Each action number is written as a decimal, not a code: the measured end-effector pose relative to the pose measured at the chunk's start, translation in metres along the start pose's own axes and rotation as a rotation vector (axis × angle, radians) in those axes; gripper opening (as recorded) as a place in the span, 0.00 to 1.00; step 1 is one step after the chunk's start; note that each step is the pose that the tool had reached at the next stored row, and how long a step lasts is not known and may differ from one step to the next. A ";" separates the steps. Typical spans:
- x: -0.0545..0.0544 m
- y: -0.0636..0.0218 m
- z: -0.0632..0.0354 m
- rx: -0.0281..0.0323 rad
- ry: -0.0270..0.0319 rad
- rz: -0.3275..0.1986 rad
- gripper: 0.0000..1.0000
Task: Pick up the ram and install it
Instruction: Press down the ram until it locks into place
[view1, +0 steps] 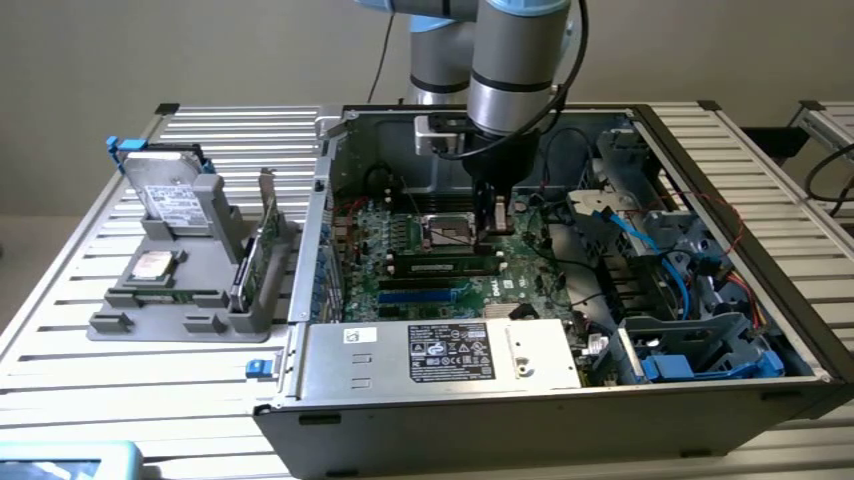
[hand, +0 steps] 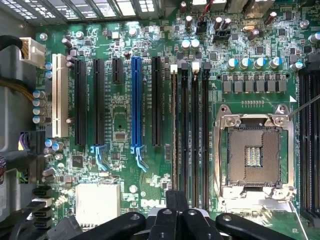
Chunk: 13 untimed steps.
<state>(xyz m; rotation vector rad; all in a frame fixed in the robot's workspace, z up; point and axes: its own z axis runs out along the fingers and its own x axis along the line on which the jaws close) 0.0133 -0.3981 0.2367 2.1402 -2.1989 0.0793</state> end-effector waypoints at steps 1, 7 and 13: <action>0.000 0.0012 0.0001 0.0004 0.0001 0.000 0.11; 0.000 0.0038 0.0019 0.0118 -0.0002 -0.001 0.11; 0.000 0.0045 0.0038 0.0187 -0.0005 0.000 0.11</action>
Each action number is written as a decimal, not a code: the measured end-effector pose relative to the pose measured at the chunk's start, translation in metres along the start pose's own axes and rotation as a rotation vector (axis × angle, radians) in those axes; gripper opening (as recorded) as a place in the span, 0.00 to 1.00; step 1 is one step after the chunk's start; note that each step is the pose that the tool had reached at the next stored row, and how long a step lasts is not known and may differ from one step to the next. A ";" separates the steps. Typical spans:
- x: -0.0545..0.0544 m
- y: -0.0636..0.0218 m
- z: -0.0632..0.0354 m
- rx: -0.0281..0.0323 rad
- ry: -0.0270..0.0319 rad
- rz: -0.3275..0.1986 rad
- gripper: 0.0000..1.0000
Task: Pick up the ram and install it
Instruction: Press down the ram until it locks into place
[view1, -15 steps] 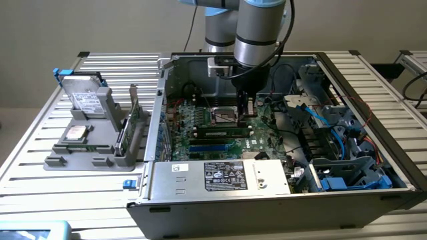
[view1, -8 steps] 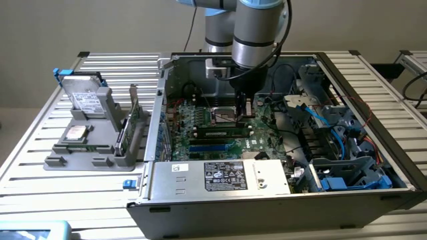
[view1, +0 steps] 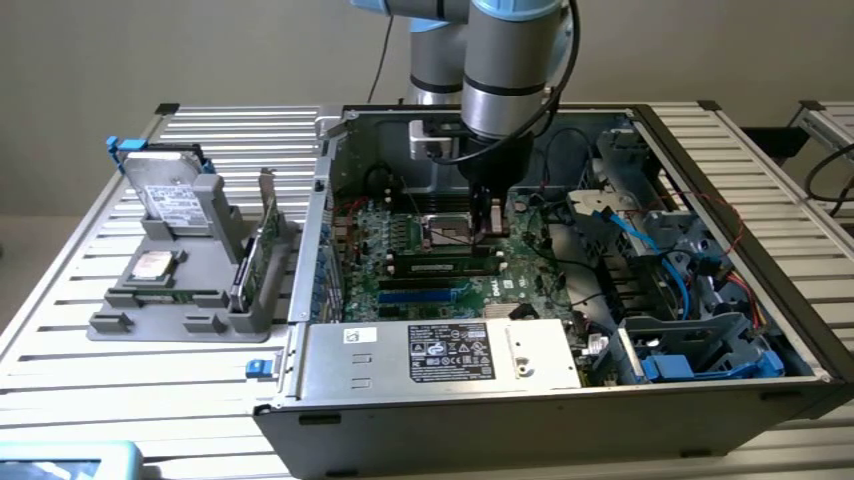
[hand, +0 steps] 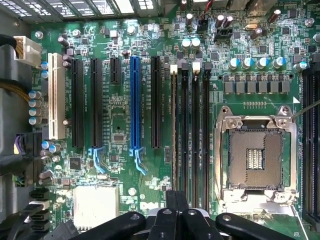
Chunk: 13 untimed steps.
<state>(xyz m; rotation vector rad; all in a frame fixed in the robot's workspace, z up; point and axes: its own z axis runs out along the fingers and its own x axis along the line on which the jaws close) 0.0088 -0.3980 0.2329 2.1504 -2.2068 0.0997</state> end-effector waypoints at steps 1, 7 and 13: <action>0.000 0.0000 0.0006 0.0001 -0.0002 0.000 0.11; 0.000 0.0001 0.0023 0.0004 0.0001 0.000 0.11; 0.000 0.0001 0.0040 0.0007 0.0001 0.000 0.11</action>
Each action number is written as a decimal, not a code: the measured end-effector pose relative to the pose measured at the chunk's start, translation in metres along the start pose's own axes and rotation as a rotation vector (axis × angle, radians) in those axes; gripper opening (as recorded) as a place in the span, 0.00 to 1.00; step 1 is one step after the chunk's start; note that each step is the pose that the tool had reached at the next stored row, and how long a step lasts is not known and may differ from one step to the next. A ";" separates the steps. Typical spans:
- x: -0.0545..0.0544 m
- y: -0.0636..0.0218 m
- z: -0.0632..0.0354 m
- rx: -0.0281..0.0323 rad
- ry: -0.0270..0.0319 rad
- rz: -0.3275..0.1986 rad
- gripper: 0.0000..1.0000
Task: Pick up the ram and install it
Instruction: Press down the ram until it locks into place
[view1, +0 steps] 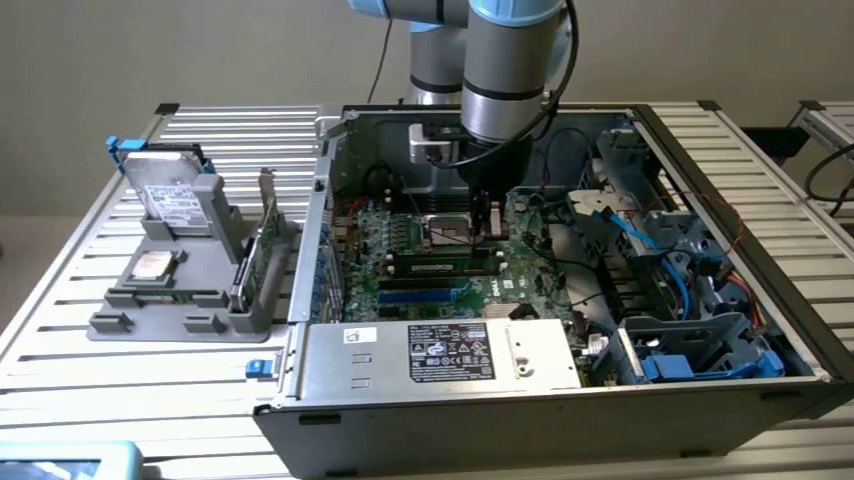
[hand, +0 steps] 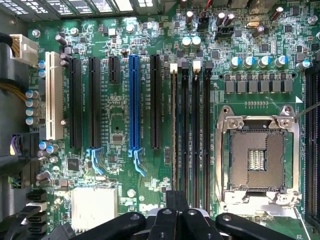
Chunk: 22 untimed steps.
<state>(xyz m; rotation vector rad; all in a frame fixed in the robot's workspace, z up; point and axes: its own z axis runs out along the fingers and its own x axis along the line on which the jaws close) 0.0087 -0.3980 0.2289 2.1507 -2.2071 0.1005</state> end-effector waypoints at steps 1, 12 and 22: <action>0.000 0.0000 0.0003 0.0000 -0.0001 0.000 0.11; 0.000 0.0000 0.0026 0.0000 0.0001 0.000 0.11; 0.001 0.0018 -0.0073 0.0000 -0.0002 0.000 0.11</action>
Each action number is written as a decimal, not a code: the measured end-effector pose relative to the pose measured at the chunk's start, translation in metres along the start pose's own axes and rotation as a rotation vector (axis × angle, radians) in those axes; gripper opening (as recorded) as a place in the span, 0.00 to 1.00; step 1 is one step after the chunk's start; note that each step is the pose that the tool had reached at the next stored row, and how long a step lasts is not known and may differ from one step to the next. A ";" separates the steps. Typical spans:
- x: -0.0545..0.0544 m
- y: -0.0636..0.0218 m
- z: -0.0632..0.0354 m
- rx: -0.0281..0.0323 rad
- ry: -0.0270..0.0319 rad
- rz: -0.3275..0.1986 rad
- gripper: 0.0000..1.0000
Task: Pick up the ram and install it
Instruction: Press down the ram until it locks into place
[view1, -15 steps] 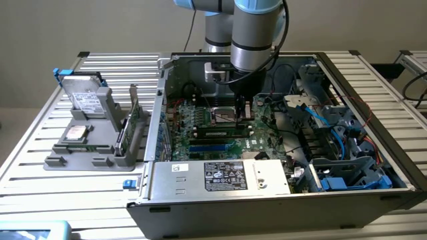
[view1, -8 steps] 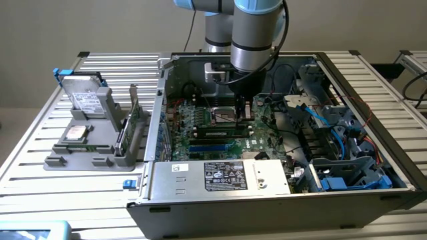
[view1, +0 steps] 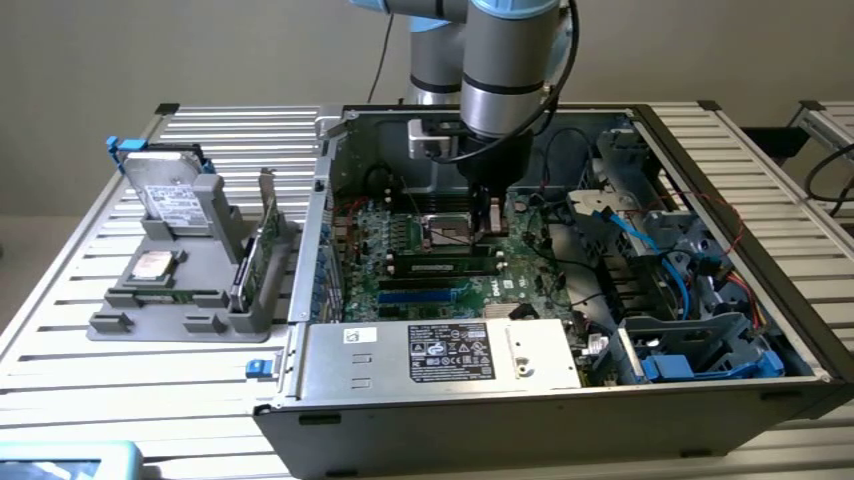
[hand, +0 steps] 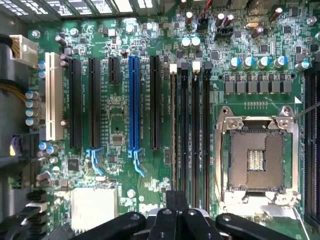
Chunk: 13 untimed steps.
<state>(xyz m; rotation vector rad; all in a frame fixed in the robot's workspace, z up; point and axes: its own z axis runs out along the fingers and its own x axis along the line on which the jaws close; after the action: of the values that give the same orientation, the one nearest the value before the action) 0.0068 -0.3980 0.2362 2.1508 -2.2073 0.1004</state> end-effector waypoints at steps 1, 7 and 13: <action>0.000 0.0019 -0.0011 0.0001 0.0000 0.000 0.11; 0.001 0.0256 -0.0016 0.0028 0.0002 0.000 0.11; 0.001 0.0437 -0.0012 0.0140 -0.0004 0.001 0.11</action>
<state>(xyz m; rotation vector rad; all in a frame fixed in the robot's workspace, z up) -0.0369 -0.3980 0.2373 2.1567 -2.2149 0.1158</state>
